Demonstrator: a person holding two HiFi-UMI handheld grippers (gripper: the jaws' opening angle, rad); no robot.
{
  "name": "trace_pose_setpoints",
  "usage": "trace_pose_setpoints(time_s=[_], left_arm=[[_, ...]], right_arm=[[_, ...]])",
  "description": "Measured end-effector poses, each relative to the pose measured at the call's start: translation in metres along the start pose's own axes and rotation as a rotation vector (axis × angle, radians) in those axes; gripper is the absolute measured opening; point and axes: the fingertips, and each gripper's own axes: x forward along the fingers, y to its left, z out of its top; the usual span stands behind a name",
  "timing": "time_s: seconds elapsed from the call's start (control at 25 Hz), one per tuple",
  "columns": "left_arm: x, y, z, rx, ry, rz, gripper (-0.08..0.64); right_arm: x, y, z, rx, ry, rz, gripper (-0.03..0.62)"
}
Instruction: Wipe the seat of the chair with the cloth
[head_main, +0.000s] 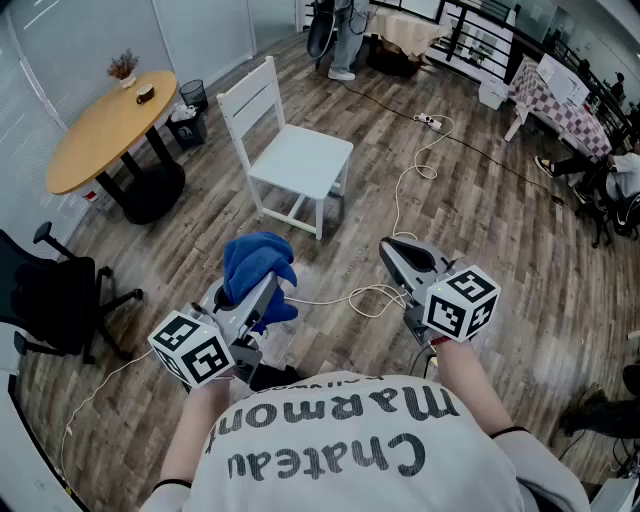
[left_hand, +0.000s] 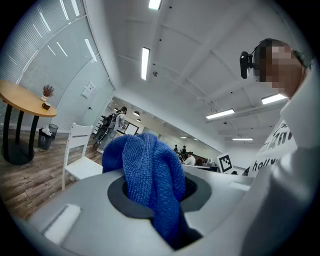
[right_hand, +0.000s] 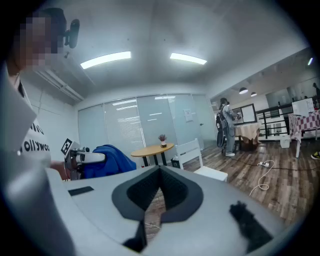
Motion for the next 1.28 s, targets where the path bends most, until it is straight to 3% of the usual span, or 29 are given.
trace_pose_setpoints(time_s=[0.52, 0.68, 0.84, 1.0, 1.28], left_arm=[[0.005, 0.002, -0.001, -0.019, -0.006, 0.033, 0.091], [0.002, 0.008, 0.006, -0.071, -0.077, 0.056, 0.091], [0.004, 0.013, 0.022, -0.133, -0.196, 0.006, 0.092], [0.022, 0.034, 0.035, -0.060, -0.157, -0.003, 0.092], [0.100, 0.099, 0.060, -0.081, -0.143, -0.089, 0.092]], right_arm=[[-0.003, -0.010, 0.003, 0.035, -0.032, 0.016, 0.015], [-0.009, -0.012, 0.008, -0.023, -0.068, 0.010, 0.015], [-0.015, -0.015, 0.032, -0.085, -0.191, 0.002, 0.016], [0.001, -0.019, 0.050, -0.045, -0.231, 0.074, 0.015], [0.051, -0.090, 0.061, 0.063, -0.259, -0.039, 0.015]])
